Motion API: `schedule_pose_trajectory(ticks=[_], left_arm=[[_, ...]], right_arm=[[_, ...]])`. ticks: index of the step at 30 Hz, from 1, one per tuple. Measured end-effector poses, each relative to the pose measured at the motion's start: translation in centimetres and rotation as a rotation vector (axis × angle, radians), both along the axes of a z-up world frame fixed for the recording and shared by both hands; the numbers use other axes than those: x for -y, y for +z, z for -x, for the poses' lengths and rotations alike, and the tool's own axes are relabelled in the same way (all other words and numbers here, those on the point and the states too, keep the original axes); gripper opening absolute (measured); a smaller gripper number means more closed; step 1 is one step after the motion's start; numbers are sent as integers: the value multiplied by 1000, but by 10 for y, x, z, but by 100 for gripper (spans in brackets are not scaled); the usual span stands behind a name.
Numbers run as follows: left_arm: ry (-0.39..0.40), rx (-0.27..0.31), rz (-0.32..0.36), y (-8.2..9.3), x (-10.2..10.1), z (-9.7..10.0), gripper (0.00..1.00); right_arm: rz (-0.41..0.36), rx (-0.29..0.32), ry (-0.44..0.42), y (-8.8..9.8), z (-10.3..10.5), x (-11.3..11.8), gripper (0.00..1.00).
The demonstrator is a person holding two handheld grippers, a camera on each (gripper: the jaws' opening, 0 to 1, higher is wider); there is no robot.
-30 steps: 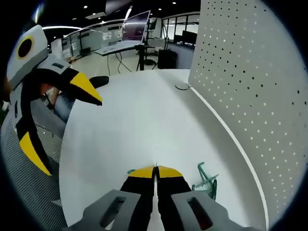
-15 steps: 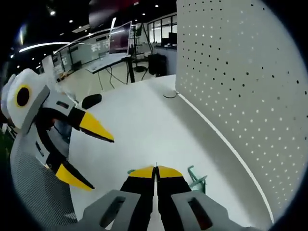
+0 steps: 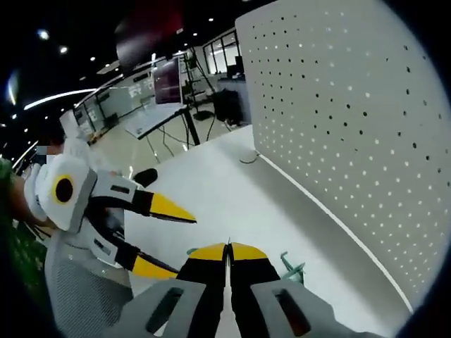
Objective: Insert the hook assembly into the mounting plate slot until the hook locks in place.
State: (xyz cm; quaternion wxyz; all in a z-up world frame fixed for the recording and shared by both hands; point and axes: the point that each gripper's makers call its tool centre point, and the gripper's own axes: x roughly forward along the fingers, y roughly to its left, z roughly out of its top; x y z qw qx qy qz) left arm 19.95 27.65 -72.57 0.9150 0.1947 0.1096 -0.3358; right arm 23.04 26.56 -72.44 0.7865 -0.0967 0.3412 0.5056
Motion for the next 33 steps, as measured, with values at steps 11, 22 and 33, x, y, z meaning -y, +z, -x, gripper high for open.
schedule_pose_trajectory(ticks=[11,22,33], left_arm=[[-11,60,-10,11,3,-3,26],[-36,93,-52,10,6,-4,18],[-62,114,-68,10,10,-1,11]], right_arm=[[-40,-47,-17,9,6,0,0],[-80,-99,-25,15,12,-2,0],[-93,-128,-21,16,18,-3,0]])
